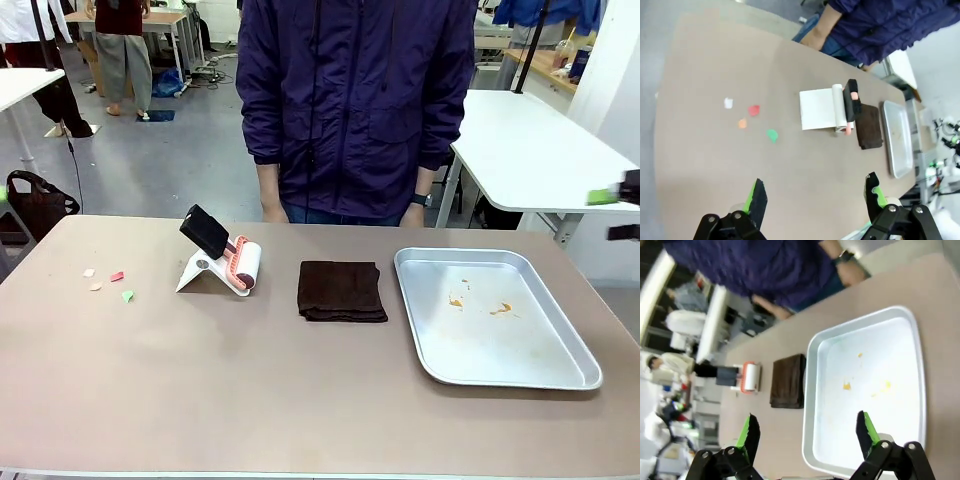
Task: Clean the surface of the table.
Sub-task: Hold the Lint Roller with your left hand and the towel with your right hand.
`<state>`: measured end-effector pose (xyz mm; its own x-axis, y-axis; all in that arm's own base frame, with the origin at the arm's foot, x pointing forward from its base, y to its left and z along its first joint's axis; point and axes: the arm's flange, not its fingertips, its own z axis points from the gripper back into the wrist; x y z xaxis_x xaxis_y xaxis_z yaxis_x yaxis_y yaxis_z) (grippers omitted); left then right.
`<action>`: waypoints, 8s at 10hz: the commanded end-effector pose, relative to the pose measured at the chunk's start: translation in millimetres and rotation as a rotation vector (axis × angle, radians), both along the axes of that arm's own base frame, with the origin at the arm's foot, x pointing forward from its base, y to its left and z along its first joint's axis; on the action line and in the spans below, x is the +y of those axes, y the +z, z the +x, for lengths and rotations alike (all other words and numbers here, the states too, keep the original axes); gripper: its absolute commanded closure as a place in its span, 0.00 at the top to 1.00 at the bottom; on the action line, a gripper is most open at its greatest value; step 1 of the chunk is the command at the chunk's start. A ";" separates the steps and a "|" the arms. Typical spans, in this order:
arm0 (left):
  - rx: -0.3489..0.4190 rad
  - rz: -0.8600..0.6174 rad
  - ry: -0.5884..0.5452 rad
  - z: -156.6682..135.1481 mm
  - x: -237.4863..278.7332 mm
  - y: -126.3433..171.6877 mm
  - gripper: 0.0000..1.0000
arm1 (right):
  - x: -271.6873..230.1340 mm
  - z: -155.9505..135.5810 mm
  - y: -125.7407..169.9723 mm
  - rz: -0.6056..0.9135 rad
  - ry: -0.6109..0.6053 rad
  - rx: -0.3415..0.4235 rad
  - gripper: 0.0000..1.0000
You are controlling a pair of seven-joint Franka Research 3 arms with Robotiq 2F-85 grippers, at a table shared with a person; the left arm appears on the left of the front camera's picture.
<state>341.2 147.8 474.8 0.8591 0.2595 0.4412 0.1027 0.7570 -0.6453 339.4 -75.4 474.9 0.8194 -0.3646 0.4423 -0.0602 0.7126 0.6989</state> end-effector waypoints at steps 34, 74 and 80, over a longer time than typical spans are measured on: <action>0.249 0.132 -0.204 179.7 -242.1 -84.7 1.00 | 389.6 168.5 -178.1 -0.617 -0.052 0.539 1.00; 0.088 -0.453 0.023 -53.2 92.2 -81.8 0.22 | 8.3 46.8 -73.3 0.320 -0.009 0.284 0.11; 0.078 -0.553 0.074 -70.2 125.7 -90.5 0.22 | -75.9 9.7 -79.0 0.399 0.151 0.432 0.11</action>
<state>269.5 267.4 382.8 0.8639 0.4799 0.1529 -0.0195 0.3352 -0.9419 344.3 -140.9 388.6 0.9384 -0.3276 -0.1102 0.2433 0.3994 0.8839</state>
